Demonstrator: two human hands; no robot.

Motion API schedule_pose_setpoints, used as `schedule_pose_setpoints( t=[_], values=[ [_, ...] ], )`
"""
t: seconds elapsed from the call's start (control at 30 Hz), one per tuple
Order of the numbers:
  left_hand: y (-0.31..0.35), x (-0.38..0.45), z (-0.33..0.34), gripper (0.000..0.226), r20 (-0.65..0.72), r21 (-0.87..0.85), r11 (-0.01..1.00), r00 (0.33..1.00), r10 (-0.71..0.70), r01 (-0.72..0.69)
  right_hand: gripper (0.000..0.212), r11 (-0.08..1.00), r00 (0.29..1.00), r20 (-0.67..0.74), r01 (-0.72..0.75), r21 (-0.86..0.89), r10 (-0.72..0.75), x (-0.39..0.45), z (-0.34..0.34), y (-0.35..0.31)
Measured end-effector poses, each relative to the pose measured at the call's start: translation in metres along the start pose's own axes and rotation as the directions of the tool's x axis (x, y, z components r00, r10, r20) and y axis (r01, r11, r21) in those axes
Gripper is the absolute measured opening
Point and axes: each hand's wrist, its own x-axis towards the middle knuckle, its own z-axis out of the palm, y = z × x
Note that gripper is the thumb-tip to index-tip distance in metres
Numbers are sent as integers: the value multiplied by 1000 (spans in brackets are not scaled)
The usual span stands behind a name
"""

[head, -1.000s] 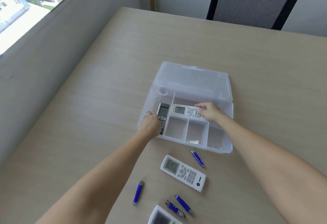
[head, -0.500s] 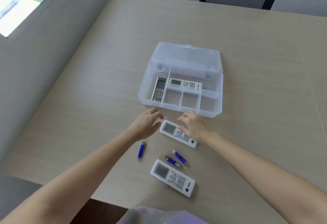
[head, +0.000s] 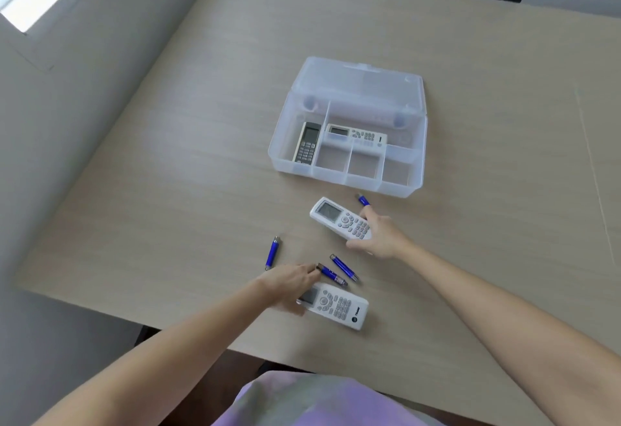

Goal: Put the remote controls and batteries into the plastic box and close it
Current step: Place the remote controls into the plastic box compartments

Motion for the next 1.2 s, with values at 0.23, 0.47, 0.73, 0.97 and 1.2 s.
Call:
schedule_pose_setpoints(
  t=[0.23,0.47,0.73,0.97,1.2],
  values=[
    [-33,-28,-29,37,-249,-342,940,962,-108,17,51,831,994,-100,29,556,33,1,-98,-3],
    [-90,13,-125,36,-537,-699,710,598,-595,79,42,671,960,-193,9,742,201,79,-166,-12],
    [-125,72,-158,31,-453,-820,562,478,-753,109,34,799,983,-118,-45,599,144,169,-165,-12],
    [-131,82,-148,42,-488,-792,600,477,-731,109,35,981,992,-99,-62,185,81,192,-136,-3],
    [-124,105,-167,35,-505,-621,754,625,-595,216,64,885,981,-194,62,462,33,169,-146,-41]
  ],
)
